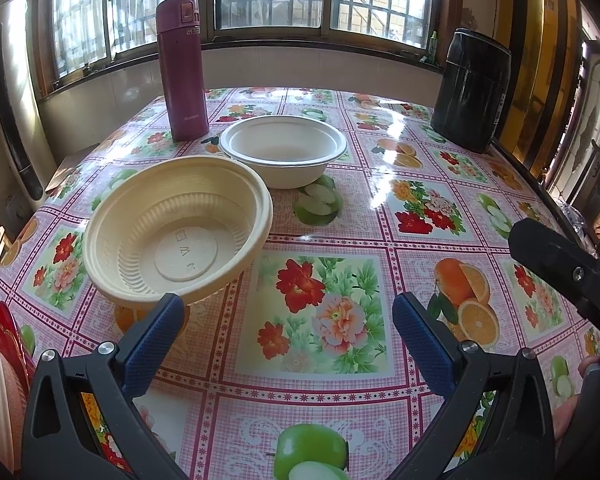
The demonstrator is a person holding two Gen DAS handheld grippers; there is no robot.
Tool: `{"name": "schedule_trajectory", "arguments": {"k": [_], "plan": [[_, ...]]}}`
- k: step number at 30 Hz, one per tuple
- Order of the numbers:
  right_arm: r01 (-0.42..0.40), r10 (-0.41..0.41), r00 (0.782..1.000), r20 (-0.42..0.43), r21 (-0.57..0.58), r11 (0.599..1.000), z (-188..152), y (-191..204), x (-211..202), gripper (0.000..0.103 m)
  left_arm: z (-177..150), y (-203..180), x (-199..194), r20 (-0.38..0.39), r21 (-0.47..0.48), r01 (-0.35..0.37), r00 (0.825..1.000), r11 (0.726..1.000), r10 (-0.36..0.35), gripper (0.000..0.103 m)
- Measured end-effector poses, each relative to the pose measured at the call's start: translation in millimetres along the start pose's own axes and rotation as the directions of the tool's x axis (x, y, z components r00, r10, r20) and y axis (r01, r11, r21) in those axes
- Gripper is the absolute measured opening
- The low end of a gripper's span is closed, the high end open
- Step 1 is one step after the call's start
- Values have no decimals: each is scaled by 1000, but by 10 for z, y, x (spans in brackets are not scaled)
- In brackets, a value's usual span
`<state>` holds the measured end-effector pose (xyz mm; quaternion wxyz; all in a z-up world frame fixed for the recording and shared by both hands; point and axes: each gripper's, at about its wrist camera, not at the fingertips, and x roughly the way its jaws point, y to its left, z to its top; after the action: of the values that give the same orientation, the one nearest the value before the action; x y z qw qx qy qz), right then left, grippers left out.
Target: Organize plates and bowls
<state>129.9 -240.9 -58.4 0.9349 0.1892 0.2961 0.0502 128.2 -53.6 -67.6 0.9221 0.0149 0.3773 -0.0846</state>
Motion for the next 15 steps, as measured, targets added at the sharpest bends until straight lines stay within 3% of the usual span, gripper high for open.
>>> {"name": "schedule_trajectory", "arguments": {"k": [11, 15], "plan": [[3, -3, 1000, 3, 5, 1000, 1, -4, -14, 103, -7, -28, -78, 3, 15, 4, 1000, 1000, -4, 103], [9, -9, 1000, 8, 5, 1000, 3, -7, -22, 103, -35, -10, -179, 5, 56, -55, 998, 997, 55, 103]]}}
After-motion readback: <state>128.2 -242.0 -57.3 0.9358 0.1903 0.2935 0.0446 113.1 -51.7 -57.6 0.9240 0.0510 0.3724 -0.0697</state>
